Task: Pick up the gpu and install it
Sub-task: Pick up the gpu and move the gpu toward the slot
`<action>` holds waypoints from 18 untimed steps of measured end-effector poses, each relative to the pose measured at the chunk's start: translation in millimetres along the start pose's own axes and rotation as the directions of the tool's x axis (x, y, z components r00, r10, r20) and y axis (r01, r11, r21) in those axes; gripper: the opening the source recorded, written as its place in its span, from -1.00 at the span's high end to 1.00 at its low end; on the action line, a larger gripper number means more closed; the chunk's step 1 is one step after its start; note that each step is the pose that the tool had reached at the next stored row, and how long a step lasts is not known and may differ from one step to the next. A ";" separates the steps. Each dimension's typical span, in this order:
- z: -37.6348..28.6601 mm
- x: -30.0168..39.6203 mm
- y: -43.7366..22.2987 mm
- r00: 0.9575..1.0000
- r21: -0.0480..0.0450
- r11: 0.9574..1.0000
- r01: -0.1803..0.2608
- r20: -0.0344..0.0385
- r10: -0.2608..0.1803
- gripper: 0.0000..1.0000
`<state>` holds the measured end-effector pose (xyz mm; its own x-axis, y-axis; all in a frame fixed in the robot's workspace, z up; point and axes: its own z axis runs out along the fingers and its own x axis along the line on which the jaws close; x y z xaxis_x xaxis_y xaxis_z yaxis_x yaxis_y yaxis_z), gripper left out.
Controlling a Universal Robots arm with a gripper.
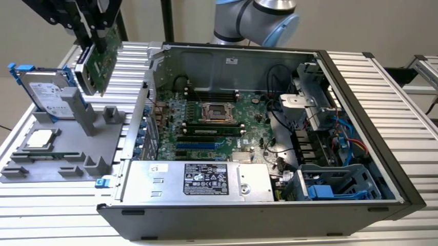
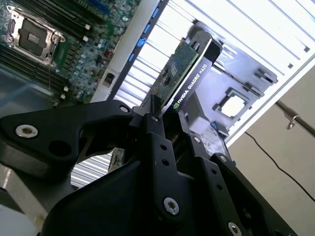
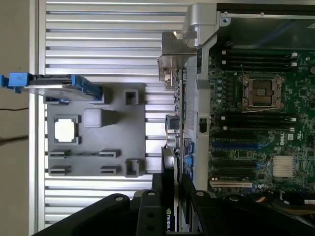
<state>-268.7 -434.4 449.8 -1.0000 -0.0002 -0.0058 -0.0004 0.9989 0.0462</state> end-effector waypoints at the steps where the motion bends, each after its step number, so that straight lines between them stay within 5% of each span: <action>1: 0.0 -0.2 0.0 1.000 0.000 1.000 0.000 0.000 0.000 1.00; 18: 0.0 -3.9 0.0 1.000 0.000 1.000 0.000 0.000 0.000 1.00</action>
<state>-264.8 -434.4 449.8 -1.0000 -0.0002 -0.0057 -0.0004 0.9989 0.0462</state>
